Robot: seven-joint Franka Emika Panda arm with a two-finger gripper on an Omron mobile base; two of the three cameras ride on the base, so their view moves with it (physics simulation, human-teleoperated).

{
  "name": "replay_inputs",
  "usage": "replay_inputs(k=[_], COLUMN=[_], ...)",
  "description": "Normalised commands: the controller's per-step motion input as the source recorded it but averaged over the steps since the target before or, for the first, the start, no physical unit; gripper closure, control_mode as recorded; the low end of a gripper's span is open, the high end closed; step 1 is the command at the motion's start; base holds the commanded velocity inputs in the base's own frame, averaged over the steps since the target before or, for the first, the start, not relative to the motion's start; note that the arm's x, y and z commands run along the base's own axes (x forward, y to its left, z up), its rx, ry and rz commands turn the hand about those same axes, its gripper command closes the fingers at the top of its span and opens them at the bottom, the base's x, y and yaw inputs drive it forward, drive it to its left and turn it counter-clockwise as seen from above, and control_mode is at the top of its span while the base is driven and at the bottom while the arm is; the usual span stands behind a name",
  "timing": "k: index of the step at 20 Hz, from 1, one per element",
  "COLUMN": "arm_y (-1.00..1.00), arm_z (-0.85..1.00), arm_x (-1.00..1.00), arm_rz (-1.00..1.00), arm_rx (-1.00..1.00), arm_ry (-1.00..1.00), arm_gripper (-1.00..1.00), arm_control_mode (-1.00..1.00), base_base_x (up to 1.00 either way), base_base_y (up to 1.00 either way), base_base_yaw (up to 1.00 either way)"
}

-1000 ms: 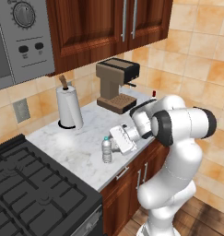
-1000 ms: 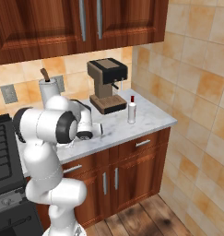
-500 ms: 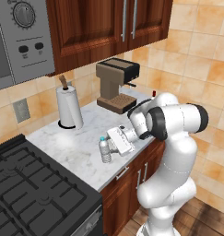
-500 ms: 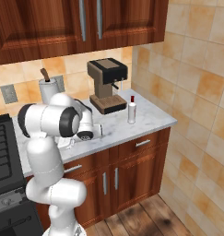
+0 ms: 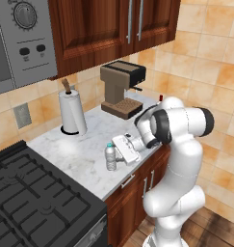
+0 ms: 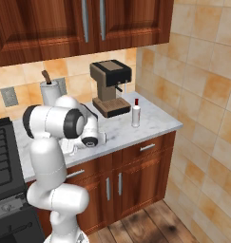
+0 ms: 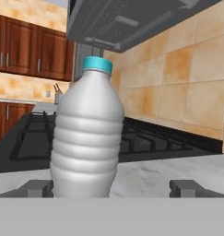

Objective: Place the drinks on the dining counter in a tight cluster.

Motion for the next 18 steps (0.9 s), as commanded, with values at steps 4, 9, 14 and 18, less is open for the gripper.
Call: replay_inputs(k=[4,9,14,18], arm_y=[0.00,0.00,0.00,0.00], arm_z=[0.00,0.00,0.00,0.00], arm_x=[-0.05,0.00,-0.06,-0.12], arm_rz=[0.00,0.00,0.00,0.00], arm_rx=[0.08,0.07,0.10,0.09], arm_ry=[0.00,0.01,0.06,0.07], arm_gripper=[-1.00,-1.00,-1.00,-1.00], arm_control_mode=[-1.00,-1.00,-1.00,-1.00], base_base_x=[0.00,0.00,0.00,0.00], base_base_y=[0.00,0.00,0.00,0.00], base_base_yaw=[0.00,0.00,0.00,0.00])
